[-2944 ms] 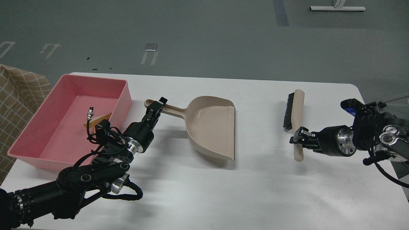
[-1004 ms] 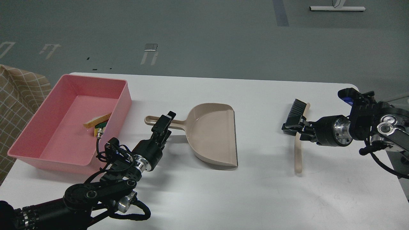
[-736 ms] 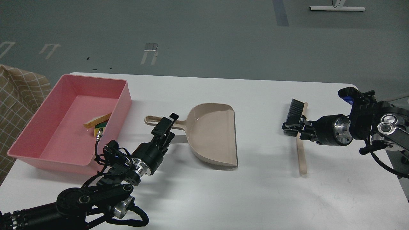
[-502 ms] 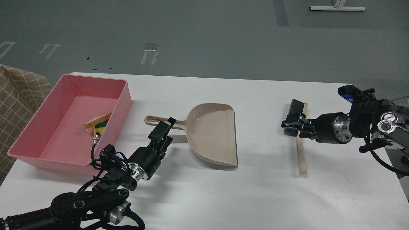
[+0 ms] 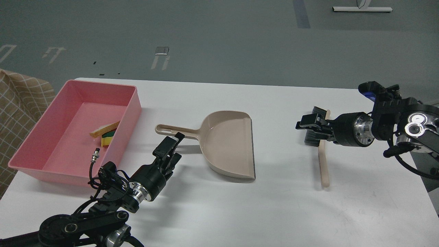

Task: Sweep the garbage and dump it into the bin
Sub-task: 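Open both grippers and release the dustpan and brush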

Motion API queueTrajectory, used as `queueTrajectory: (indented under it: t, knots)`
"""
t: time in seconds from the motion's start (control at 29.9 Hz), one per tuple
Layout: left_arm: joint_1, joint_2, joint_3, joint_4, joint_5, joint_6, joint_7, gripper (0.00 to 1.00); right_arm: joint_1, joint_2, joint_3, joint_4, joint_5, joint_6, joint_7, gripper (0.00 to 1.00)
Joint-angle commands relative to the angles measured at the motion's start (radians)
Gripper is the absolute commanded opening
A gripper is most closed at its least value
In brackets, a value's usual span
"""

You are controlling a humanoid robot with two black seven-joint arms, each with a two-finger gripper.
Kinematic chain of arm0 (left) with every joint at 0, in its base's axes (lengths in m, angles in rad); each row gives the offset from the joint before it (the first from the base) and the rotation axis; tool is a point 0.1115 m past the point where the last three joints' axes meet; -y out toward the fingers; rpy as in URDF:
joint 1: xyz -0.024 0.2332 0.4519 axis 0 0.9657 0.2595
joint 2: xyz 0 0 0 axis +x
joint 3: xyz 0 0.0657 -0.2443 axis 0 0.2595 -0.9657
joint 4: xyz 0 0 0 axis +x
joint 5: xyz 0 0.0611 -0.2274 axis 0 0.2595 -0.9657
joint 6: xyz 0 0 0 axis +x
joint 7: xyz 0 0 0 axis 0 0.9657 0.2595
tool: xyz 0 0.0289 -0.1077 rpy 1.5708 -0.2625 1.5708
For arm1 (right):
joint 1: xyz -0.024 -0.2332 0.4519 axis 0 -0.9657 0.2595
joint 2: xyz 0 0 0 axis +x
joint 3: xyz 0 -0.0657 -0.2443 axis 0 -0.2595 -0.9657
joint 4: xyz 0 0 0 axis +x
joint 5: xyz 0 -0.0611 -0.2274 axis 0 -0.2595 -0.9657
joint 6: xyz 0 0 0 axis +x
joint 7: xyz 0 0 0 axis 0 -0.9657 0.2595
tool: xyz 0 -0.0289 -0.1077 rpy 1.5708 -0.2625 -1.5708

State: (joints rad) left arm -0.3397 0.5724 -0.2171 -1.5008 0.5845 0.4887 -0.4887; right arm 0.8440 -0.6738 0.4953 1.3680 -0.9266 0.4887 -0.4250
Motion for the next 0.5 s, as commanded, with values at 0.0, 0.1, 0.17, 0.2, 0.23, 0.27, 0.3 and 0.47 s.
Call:
queueTrajectory:
  t: [0.0, 0.1, 0.17, 0.2, 0.23, 0.27, 0.3, 0.47]
  knots:
    - [0.004, 0.055, 0.001, -0.062, 0.0, 0.0, 0.0, 0.97, 0.014, 0.0, 0.002, -0.001, 0.0, 0.0, 0.0, 0.76]
    - [0.004, 0.095, -0.001, -0.105, 0.0, 0.0, 0.0, 0.97, 0.015, 0.0, 0.005, 0.0, 0.0, 0.0, 0.0, 0.76]
    - [0.004, 0.119, -0.001, -0.133, 0.0, 0.0, 0.0, 0.97, 0.021, 0.0, 0.009, 0.0, 0.0, 0.0, 0.0, 0.76]
    - [0.005, 0.136, -0.001, -0.151, 0.0, 0.0, 0.0, 0.97, 0.024, 0.0, 0.011, 0.0, 0.0, 0.0, 0.0, 0.76]
    - [0.005, 0.142, -0.001, -0.162, 0.0, 0.0, 0.0, 0.97, 0.032, 0.0, 0.014, -0.001, 0.0, 0.0, 0.0, 0.76]
    - [0.005, 0.148, -0.001, -0.173, 0.0, 0.0, 0.0, 0.97, 0.032, 0.0, 0.014, -0.001, 0.0, 0.0, 0.0, 0.76]
    - [0.005, 0.159, -0.001, -0.191, 0.0, 0.0, 0.0, 0.97, 0.041, 0.0, 0.02, -0.001, 0.0, 0.0, 0.0, 0.76]
    - [-0.001, 0.184, -0.001, -0.228, 0.0, 0.0, 0.0, 0.97, 0.064, 0.002, 0.078, 0.005, 0.002, 0.0, 0.002, 0.77]
